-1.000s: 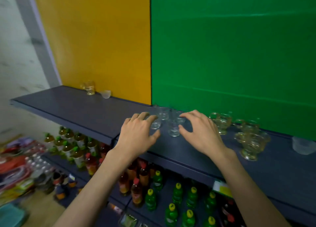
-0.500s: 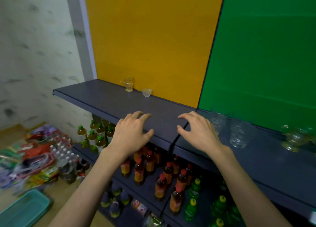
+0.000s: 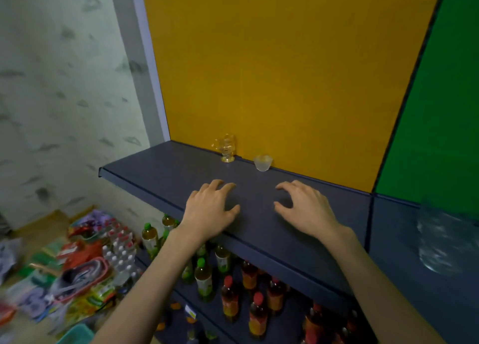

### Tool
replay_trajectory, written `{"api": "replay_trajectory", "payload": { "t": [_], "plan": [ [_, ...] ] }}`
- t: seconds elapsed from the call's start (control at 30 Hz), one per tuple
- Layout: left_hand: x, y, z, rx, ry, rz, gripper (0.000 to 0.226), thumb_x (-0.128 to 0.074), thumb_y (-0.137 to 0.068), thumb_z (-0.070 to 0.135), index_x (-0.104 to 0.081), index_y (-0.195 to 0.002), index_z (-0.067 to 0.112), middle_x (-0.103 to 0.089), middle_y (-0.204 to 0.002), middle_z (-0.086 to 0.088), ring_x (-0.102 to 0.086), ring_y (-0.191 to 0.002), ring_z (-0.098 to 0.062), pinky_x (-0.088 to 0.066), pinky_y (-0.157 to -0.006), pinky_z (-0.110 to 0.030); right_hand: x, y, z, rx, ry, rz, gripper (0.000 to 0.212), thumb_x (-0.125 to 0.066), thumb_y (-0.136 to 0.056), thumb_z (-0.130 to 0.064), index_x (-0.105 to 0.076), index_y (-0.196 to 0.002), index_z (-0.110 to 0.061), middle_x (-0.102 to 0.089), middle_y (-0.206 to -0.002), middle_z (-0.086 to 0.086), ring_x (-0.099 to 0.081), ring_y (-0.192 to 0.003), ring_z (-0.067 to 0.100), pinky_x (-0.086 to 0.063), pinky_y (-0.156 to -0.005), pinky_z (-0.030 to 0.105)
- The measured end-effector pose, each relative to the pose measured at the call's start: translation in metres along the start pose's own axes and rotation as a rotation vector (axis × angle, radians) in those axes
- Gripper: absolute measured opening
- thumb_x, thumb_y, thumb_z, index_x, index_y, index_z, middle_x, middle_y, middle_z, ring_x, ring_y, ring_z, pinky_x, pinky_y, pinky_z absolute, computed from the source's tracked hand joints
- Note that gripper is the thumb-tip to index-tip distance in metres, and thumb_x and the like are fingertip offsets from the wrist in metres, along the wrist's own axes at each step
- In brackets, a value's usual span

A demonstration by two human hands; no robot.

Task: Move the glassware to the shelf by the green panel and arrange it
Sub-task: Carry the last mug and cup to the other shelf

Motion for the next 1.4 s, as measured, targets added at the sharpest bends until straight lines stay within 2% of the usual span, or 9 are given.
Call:
{"api": "replay_trajectory", "payload": {
  "t": [0.2, 0.47, 0.63, 0.8, 0.9, 1.03, 1.17, 1.27, 1.4],
  "plan": [
    [-0.017, -0.090, -0.046, -0.014, 0.002, 0.015, 0.062, -0.050, -0.094, 0.057, -0.041, -0.150, 0.030, -0.045, -0.151, -0.003, -0.048, -0.133, -0.028, -0.045, -0.103, -0.045, -0.018, -0.076, 0.010, -0.065, 0.004, 0.027, 0.050, -0.057, -0.094, -0.051, -0.051, -0.139, -0.030, -0.057, -0.129, -0.004, -0.058, -0.116, 0.020, -0.047, -0.086, 0.036],
    [-0.038, -0.180, -0.106, 0.078, 0.175, 0.089, 0.064, -0.059, -0.090, 0.056, -0.048, -0.143, 0.022, -0.055, -0.136, -0.010, -0.053, -0.123, -0.034, -0.049, -0.092, -0.046, -0.045, -0.134, 0.019, -0.170, 0.047, 0.004, 0.049, -0.058, -0.093, -0.051, -0.052, -0.136, -0.029, -0.058, -0.129, -0.005, -0.057, -0.116, 0.018, -0.048, -0.088, 0.035],
    [-0.052, -0.238, -0.138, 0.076, 0.229, 0.123, 0.077, -0.065, -0.086, 0.060, -0.045, -0.146, 0.016, -0.052, -0.140, -0.014, -0.048, -0.129, -0.037, -0.045, -0.096, -0.050, -0.066, -0.156, 0.015, -0.271, 0.089, 0.012, 0.049, -0.058, -0.092, -0.050, -0.053, -0.134, -0.024, -0.059, -0.129, -0.001, -0.056, -0.118, 0.022, -0.046, -0.087, 0.037],
    [-0.073, -0.286, -0.155, 0.030, 0.305, 0.062, 0.091, -0.066, -0.079, 0.071, -0.044, -0.147, 0.013, -0.053, -0.140, -0.013, -0.050, -0.128, -0.035, -0.046, -0.097, -0.048, -0.082, -0.179, 0.007, -0.388, 0.094, 0.029, 0.059, -0.059, -0.090, -0.053, -0.050, -0.139, -0.023, -0.057, -0.138, 0.001, -0.054, -0.124, 0.024, -0.047, -0.093, 0.038],
    [-0.086, -0.305, -0.163, 0.050, 0.474, -0.031, 0.096, -0.073, -0.071, 0.073, -0.048, -0.144, 0.016, -0.060, -0.135, -0.009, -0.056, -0.123, -0.032, -0.049, -0.093, -0.045, -0.089, -0.190, -0.001, -0.461, 0.092, 0.046, 0.068, -0.061, -0.088, -0.055, -0.045, -0.144, -0.022, -0.054, -0.142, 0.002, -0.053, -0.127, 0.025, -0.047, -0.094, 0.038],
    [-0.100, -0.320, -0.171, 0.086, 0.690, -0.108, 0.100, -0.080, -0.058, 0.076, -0.054, -0.138, 0.021, -0.065, -0.129, -0.005, -0.060, -0.116, -0.028, -0.052, -0.094, -0.047, -0.101, -0.196, -0.005, -0.575, 0.011, 0.067, 0.070, -0.067, -0.080, -0.060, -0.047, -0.136, -0.024, -0.057, -0.137, 0.000, -0.055, -0.123, 0.026, -0.050, -0.089, 0.040],
    [-0.105, -0.330, -0.165, 0.070, 0.858, -0.148, 0.089, -0.091, -0.059, 0.056, -0.058, -0.133, 0.018, -0.064, -0.121, -0.002, -0.060, -0.112, -0.025, -0.053, -0.093, -0.043, -0.111, -0.198, -0.004, -0.678, -0.077, 0.111, 0.073, -0.072, -0.073, -0.065, -0.048, -0.130, -0.026, -0.060, -0.130, -0.003, -0.057, -0.118, 0.023, -0.052, -0.085, 0.040],
    [-0.106, -0.331, -0.159, 0.012, 0.880, -0.135, 0.075, -0.093, -0.059, 0.050, -0.063, -0.121, 0.020, -0.063, -0.109, 0.001, -0.060, -0.103, -0.022, -0.055, -0.090, -0.042, -0.114, -0.203, -0.006, -0.710, -0.079, 0.144, 0.075, -0.074, -0.071, -0.067, -0.049, -0.127, -0.024, -0.060, -0.127, -0.001, -0.058, -0.115, 0.023, -0.051, -0.082, 0.039],
    [-0.104, -0.331, -0.160, -0.038, 0.890, -0.081, 0.065, -0.094, -0.060, 0.046, -0.066, -0.112, 0.018, -0.064, -0.105, 0.002, -0.060, -0.099, -0.019, -0.050, -0.080, -0.032, -0.116, -0.210, -0.010, -0.738, -0.098, 0.174, 0.079, -0.074, -0.067, -0.071, -0.052, -0.124, -0.023, -0.063, -0.124, -0.001, -0.060, -0.112, 0.023, -0.054, -0.082, 0.041]
  ]
}}
Point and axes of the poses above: each hand's wrist, its own y-axis away from the middle knuckle, its own x-axis out of the back of the hand, z = x × y, the point moved 1 cm from there along -y, towards the middle knuckle
